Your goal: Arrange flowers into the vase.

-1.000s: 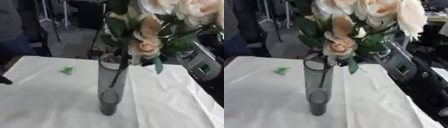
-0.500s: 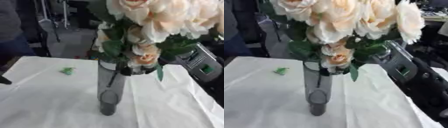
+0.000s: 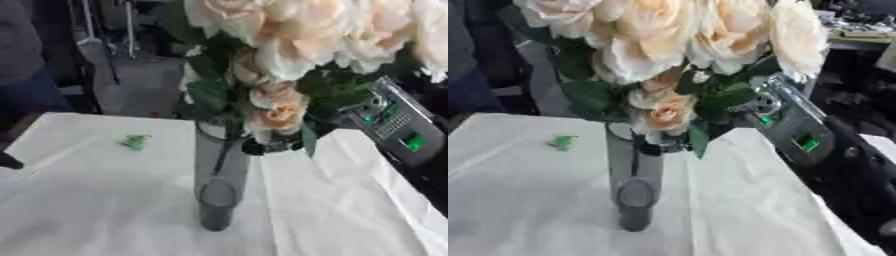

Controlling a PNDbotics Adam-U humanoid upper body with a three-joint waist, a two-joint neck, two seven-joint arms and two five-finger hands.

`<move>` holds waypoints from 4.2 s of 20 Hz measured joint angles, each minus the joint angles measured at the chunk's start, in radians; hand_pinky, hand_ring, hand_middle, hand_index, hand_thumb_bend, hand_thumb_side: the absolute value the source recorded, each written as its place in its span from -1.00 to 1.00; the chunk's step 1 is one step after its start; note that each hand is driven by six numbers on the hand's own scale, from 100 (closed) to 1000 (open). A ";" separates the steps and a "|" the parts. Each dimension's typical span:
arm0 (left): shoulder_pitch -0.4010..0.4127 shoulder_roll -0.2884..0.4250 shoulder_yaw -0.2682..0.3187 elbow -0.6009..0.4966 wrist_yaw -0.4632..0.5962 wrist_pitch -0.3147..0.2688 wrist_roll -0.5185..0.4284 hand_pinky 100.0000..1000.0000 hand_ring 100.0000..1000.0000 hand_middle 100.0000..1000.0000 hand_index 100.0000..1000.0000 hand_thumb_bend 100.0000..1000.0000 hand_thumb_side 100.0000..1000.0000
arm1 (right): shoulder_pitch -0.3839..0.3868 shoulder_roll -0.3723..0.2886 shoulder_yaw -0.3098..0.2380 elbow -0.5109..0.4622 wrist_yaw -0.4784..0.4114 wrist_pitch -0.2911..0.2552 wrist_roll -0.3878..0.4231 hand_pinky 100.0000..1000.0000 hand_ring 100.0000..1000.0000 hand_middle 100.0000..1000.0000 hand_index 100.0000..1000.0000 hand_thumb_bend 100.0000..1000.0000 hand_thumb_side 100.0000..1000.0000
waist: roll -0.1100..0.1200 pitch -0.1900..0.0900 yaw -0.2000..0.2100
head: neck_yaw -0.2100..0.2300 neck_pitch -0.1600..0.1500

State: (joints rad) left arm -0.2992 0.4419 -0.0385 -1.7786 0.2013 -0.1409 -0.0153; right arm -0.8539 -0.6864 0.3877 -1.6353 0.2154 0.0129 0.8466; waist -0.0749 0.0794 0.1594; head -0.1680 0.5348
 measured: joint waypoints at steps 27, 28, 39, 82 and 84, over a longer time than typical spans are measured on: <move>0.001 0.000 0.002 0.000 0.000 -0.002 0.005 0.05 -0.13 0.18 0.33 1.00 0.66 | 0.033 -0.006 -0.019 0.022 0.066 0.002 -0.106 0.99 1.00 1.00 1.00 -0.41 0.72 | 0.003 0.000 -0.015 | 0.008 0.000; 0.001 0.000 0.003 0.000 0.000 -0.002 0.006 0.05 -0.13 0.18 0.33 1.00 0.66 | 0.037 -0.006 -0.019 0.022 0.066 0.002 -0.106 0.99 1.00 1.00 1.00 -0.41 0.72 | 0.003 0.000 -0.017 | 0.008 0.000; 0.009 0.002 0.011 0.001 -0.001 -0.004 0.013 0.05 -0.13 0.18 0.33 1.00 0.66 | 0.120 -0.062 -0.053 0.022 0.064 0.003 -0.123 0.97 1.00 1.00 1.00 -0.44 0.71 | 0.003 0.002 -0.044 | 0.021 -0.001; 0.061 0.006 0.034 -0.018 -0.022 -0.002 0.059 0.05 -0.14 0.18 0.46 1.00 0.64 | 0.573 -0.177 -0.339 -0.096 -0.006 0.238 -0.849 0.41 0.68 0.71 0.83 -1.00 0.63 | 0.034 0.020 -0.114 | 0.062 -0.014; 0.061 0.006 0.034 -0.018 -0.022 -0.002 0.059 0.05 -0.14 0.18 0.45 1.00 0.64 | 0.574 -0.171 -0.343 -0.096 -0.009 0.237 -0.853 0.40 0.67 0.71 0.82 -1.00 0.63 | 0.034 0.022 -0.114 | 0.064 -0.014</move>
State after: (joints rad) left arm -0.2384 0.4481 -0.0047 -1.7970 0.1795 -0.1434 0.0440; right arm -0.2798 -0.8574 0.0450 -1.7310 0.2062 0.2498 -0.0066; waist -0.0405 0.1010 0.0457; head -0.1045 0.5210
